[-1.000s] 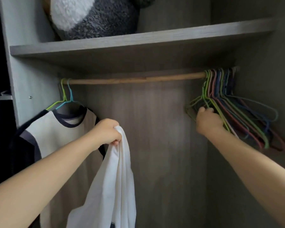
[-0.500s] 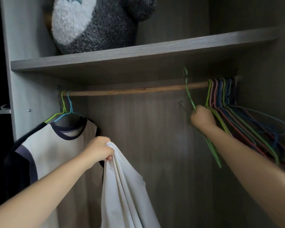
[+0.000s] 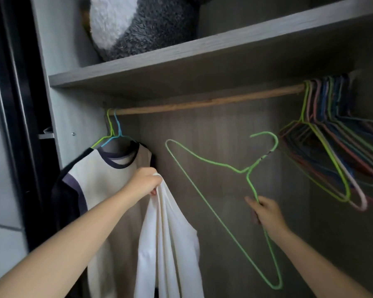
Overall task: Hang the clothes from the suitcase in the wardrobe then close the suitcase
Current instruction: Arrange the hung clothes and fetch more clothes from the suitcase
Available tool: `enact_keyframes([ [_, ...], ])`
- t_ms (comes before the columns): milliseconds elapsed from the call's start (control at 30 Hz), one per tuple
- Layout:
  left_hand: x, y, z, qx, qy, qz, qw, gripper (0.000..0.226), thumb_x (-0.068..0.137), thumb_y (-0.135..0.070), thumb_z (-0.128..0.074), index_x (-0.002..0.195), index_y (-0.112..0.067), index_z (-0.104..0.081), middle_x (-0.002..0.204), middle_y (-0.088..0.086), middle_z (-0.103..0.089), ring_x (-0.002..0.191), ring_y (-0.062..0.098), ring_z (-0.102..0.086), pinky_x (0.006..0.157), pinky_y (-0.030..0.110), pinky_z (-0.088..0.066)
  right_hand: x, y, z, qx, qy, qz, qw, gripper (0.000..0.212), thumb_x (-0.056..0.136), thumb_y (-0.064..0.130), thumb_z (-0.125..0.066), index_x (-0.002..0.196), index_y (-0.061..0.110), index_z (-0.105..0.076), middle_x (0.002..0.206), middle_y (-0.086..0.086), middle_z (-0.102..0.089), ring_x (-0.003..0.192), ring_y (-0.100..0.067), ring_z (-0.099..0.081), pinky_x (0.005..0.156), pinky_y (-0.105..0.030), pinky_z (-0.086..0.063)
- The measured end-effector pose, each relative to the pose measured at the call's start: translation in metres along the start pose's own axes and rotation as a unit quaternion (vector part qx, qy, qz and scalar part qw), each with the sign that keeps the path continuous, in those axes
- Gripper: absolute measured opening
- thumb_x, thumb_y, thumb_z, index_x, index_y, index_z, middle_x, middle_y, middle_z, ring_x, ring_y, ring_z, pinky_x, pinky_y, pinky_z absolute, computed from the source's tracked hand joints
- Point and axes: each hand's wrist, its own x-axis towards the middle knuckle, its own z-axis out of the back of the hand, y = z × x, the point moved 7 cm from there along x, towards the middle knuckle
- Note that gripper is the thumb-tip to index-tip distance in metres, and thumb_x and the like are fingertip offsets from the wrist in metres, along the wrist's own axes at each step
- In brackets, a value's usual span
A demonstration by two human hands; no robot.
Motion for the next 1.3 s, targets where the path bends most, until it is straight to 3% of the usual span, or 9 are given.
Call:
enact_keyframes([
  [100, -0.006, 0.006, 0.011, 0.047, 0.007, -0.019, 0.999, 0.020, 0.073, -0.002, -0.049, 0.056, -0.009, -0.040, 0.061, 0.009, -0.046, 0.048, 0.013, -0.051, 0.054, 0.025, -0.041, -0.015, -0.008, -0.037, 0.149, 0.107, -0.106, 0.977, 0.022, 0.092, 0.005, -0.049, 0.070, 0.012, -0.051, 0.040, 0.003, -0.042, 0.024, -0.001, -0.035, 0.028, -0.009, -0.024],
  [167, -0.009, 0.012, 0.017, 0.098, 0.015, -0.027, 0.995, 0.028, 0.079, 0.006, -0.045, 0.057, -0.010, -0.040, 0.061, 0.008, -0.048, 0.056, 0.018, -0.050, 0.057, 0.025, -0.040, -0.019, -0.004, -0.057, 0.151, 0.143, -0.128, 0.970, 0.020, 0.094, 0.014, -0.045, 0.077, 0.012, -0.055, 0.043, -0.001, -0.036, 0.022, -0.001, -0.029, 0.028, -0.006, -0.018],
  [333, -0.022, 0.029, 0.029, 0.206, 0.078, -0.040, 0.975, 0.030, 0.081, 0.005, -0.050, 0.059, -0.012, -0.041, 0.061, 0.001, -0.046, 0.059, 0.013, -0.042, 0.057, 0.023, -0.031, 0.003, 0.039, -0.051, 0.021, 0.066, -0.027, 0.997, 0.051, 0.098, 0.027, -0.040, 0.050, 0.009, -0.046, 0.020, 0.002, -0.033, 0.019, -0.004, -0.031, 0.028, -0.008, -0.020],
  [500, -0.033, 0.040, 0.047, 0.248, 0.085, -0.061, 0.963, 0.025, 0.082, 0.001, -0.052, 0.064, -0.012, -0.041, 0.067, -0.003, -0.038, 0.065, 0.014, -0.037, 0.060, 0.023, -0.029, 0.021, 0.069, -0.045, -0.051, 0.099, 0.058, 0.992, 0.054, 0.097, 0.025, -0.040, 0.046, 0.010, -0.048, 0.021, 0.003, -0.037, 0.021, -0.004, -0.035, 0.029, -0.008, -0.022],
  [700, -0.050, 0.024, 0.032, 0.297, 0.135, -0.101, 0.940, 0.033, 0.082, -0.005, -0.052, 0.059, -0.016, -0.032, 0.067, -0.003, -0.034, 0.057, 0.004, -0.036, 0.055, 0.013, -0.031, 0.022, 0.080, -0.061, -0.055, 0.148, 0.070, 0.985, 0.055, 0.097, 0.029, -0.040, 0.046, 0.011, -0.048, 0.021, 0.002, -0.032, 0.020, -0.005, -0.028, 0.028, -0.010, -0.019],
  [867, -0.056, -0.002, 0.015, 0.314, 0.075, -0.171, 0.931, 0.041, 0.094, -0.009, -0.045, 0.059, -0.017, -0.025, 0.058, -0.003, -0.030, 0.052, 0.007, -0.029, 0.054, 0.016, -0.030, 0.004, 0.082, -0.091, -0.032, 0.208, 0.040, 0.977, 0.054, 0.098, 0.028, -0.038, 0.049, 0.008, -0.047, 0.021, 0.004, -0.027, 0.019, -0.002, -0.022, 0.028, -0.010, -0.017],
  [1033, -0.053, 0.010, 0.041, 0.217, 0.003, -0.110, 0.970, 0.032, 0.081, -0.008, -0.065, 0.061, -0.022, -0.045, 0.063, -0.006, -0.046, 0.055, 0.004, -0.042, 0.058, 0.012, -0.036, 0.008, 0.080, -0.074, -0.038, 0.184, 0.017, 0.982, 0.055, 0.099, 0.029, -0.038, 0.049, 0.007, -0.045, 0.020, 0.004, -0.025, 0.018, -0.003, -0.020, 0.028, -0.009, -0.015],
  [1167, -0.058, 0.013, 0.052, 0.219, -0.005, -0.107, 0.970, 0.036, 0.077, 0.005, -0.061, 0.061, -0.026, -0.049, 0.080, -0.009, -0.061, 0.080, 0.034, -0.060, 0.077, 0.039, -0.050, 0.013, 0.098, -0.041, -0.064, 0.136, 0.056, 0.987, 0.054, 0.098, 0.028, -0.038, 0.048, 0.008, -0.045, 0.019, -0.001, -0.028, 0.016, -0.006, -0.024, 0.025, -0.011, -0.016],
  [1300, -0.063, 0.008, 0.051, 0.236, -0.058, -0.121, 0.962, 0.038, 0.077, 0.007, -0.059, 0.058, -0.023, -0.047, 0.076, -0.007, -0.060, 0.058, 0.001, -0.050, 0.056, 0.009, -0.038, 0.016, 0.108, -0.022, -0.079, 0.100, 0.073, 0.989, 0.054, 0.098, 0.028, -0.039, 0.047, 0.009, -0.046, 0.019, -0.002, -0.030, 0.016, -0.007, -0.026, 0.025, -0.011, -0.017],
])
